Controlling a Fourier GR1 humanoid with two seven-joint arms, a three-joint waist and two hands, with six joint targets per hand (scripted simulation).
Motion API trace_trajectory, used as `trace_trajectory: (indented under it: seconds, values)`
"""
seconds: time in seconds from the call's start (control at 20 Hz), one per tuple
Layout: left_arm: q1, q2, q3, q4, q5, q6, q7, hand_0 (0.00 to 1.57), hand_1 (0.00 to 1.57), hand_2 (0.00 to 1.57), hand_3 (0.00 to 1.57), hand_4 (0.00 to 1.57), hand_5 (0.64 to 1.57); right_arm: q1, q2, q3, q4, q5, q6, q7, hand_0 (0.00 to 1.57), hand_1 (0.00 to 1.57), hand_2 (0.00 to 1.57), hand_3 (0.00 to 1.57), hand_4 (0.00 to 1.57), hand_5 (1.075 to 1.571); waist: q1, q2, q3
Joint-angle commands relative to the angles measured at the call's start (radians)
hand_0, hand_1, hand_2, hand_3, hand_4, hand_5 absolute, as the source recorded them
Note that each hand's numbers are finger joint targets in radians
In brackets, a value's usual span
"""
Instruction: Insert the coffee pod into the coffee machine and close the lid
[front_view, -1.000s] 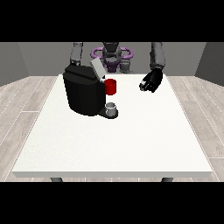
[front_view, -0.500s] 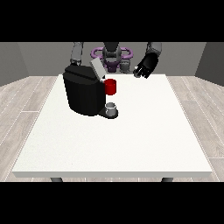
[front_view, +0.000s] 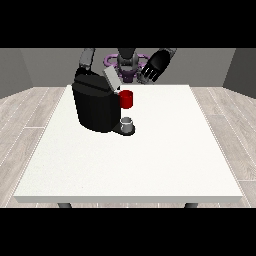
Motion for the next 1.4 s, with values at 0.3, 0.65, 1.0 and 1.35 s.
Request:
trace_trajectory:
  seconds: [0.3, 0.65, 1.0, 1.35]
  values:
    - [-0.201, 0.115, 0.116, 0.058, 0.037, -0.047, 0.057, 1.22, 1.22, 1.27, 1.26, 0.47, 1.571, -0.046, 0.01, 0.03, -0.102, 0.023, -0.016, -0.022, 0.0, 0.0, 0.0, 0.0, 0.0, 1.571, -0.115, 0.105, -0.0001]
    - [-0.228, 0.057, 0.106, 0.084, 0.017, -0.013, 0.113, 1.22, 1.22, 1.28, 1.23, 0.48, 1.571, -0.059, -0.011, 0.029, -0.14, 0.016, 0.0, 0.028, 0.0, 0.0, 0.0, 0.0, 0.0, 1.571, -0.141, 0.104, 0.0001]
    - [-0.29, 0.1, 0.095, 0.095, 0.003, -0.041, 0.053, 1.21, 1.21, 1.28, 1.24, 0.47, 1.571, -0.165, -0.037, -0.043, -0.125, -0.007, -0.027, 0.038, 0.0, 0.0, 0.0, 0.0, 0.0, 1.571, -0.117, 0.209, 0.0003]
    - [-0.323, 0.111, 0.104, 0.111, -0.005, -0.026, 0.045, 1.26, 1.26, 1.29, 1.23, 0.43, 1.571, -0.178, -0.068, -0.064, -0.112, -0.014, -0.01, 0.044, 0.0, 0.0, 0.0, 0.0, 0.0, 1.571, -0.123, 0.242, 0.0003]
